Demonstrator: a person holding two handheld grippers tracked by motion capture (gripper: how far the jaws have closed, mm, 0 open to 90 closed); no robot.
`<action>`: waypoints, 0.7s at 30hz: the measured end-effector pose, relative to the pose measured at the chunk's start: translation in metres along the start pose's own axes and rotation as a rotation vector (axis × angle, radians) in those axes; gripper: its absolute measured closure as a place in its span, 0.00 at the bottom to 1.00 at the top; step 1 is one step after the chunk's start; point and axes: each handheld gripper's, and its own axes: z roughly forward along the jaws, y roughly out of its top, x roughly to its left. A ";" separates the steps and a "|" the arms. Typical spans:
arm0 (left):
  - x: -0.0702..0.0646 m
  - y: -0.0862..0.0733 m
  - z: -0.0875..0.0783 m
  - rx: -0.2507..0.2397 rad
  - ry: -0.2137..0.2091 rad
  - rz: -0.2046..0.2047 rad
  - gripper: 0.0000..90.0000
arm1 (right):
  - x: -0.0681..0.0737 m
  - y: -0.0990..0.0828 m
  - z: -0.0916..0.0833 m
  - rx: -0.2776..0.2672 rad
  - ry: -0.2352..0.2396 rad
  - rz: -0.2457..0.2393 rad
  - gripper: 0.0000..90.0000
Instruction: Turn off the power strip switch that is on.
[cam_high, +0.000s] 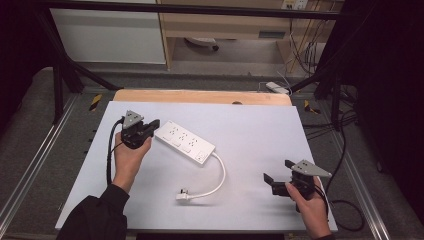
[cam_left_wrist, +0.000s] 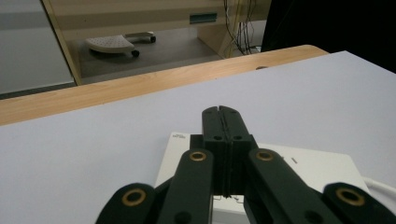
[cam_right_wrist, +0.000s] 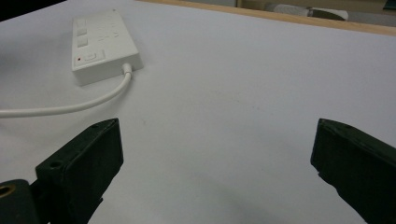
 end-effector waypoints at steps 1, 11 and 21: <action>0.000 0.000 0.001 0.000 0.002 0.000 1.00 | 0.000 0.000 0.000 0.000 0.000 0.000 0.03; 0.000 -0.002 0.005 0.005 0.004 0.000 1.00 | 0.000 0.000 0.001 0.000 0.001 -0.006 0.03; -0.002 0.001 0.019 0.022 0.013 -0.004 1.00 | 0.003 0.001 0.000 -0.002 0.006 -0.002 0.03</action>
